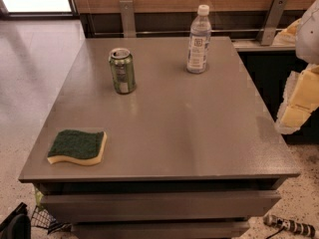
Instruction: Pick blue plastic bottle
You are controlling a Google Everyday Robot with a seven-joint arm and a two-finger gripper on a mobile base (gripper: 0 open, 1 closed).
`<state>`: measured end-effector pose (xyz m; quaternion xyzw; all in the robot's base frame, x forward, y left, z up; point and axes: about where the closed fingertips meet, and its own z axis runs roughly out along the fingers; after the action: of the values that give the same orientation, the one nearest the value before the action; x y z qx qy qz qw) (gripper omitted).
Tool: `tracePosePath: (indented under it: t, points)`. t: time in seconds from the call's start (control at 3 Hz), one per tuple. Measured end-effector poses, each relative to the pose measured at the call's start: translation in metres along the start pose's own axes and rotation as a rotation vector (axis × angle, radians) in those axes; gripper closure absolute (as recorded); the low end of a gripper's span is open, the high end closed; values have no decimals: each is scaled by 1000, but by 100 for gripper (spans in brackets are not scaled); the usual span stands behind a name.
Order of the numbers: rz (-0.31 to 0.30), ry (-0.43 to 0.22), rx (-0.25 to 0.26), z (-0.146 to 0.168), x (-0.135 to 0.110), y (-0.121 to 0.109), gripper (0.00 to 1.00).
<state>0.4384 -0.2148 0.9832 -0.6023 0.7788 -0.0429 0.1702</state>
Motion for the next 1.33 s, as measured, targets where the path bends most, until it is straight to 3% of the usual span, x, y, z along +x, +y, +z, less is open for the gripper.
tracePosePath:
  t: [0.33, 0.67, 1.0, 1.33]
  points:
    - [0, 0, 0, 0, 0, 0, 0]
    - [8, -50, 36, 5, 0, -27, 0]
    - [25, -179, 98, 16, -6, -79, 0]
    - [54, -365, 132, 32, -22, -134, 0]
